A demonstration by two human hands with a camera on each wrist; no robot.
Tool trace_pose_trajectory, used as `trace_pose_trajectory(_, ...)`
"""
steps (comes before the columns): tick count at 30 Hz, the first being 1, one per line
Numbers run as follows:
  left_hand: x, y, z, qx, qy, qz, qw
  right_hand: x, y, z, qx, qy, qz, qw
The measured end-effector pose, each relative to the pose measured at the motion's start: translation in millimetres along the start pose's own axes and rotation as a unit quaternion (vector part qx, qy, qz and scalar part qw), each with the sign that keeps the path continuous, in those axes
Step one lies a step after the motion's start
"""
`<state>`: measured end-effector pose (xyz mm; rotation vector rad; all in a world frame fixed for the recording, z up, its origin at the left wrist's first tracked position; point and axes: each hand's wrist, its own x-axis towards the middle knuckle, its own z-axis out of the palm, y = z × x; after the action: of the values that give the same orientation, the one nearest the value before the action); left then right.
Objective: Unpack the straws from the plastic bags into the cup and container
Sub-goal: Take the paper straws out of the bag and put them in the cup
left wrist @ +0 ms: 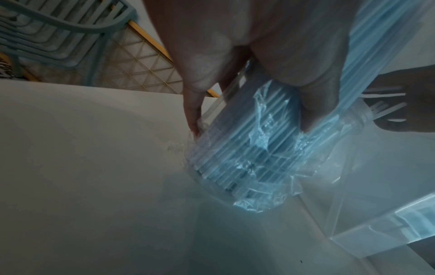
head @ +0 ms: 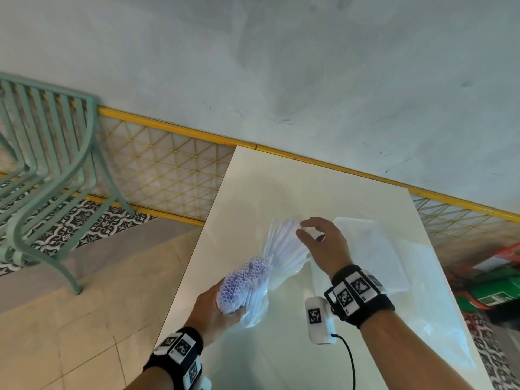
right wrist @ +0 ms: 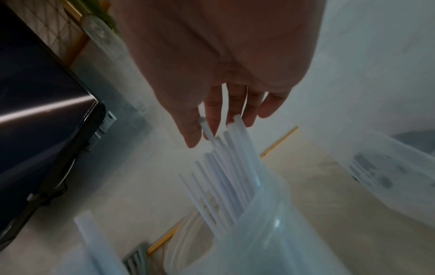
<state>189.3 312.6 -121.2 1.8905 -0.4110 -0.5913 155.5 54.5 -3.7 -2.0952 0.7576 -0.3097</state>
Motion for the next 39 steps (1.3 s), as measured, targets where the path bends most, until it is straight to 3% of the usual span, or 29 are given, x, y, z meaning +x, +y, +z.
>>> trace_pose_trajectory(15,1,-2,-1,-0.005,-0.006,0.008,1.0,3,3,12,-0.063,0.008,0.006,0.998)
trace_pose_trajectory(29,2,-5,-1,-0.017,-0.009,0.012,1.0,7,0,24,-0.01,0.067,0.01,0.998)
trace_pose_trajectory(39,2,-5,0,-0.01,-0.007,0.009,1.0,3,5,24,-0.057,0.044,-0.067,0.995)
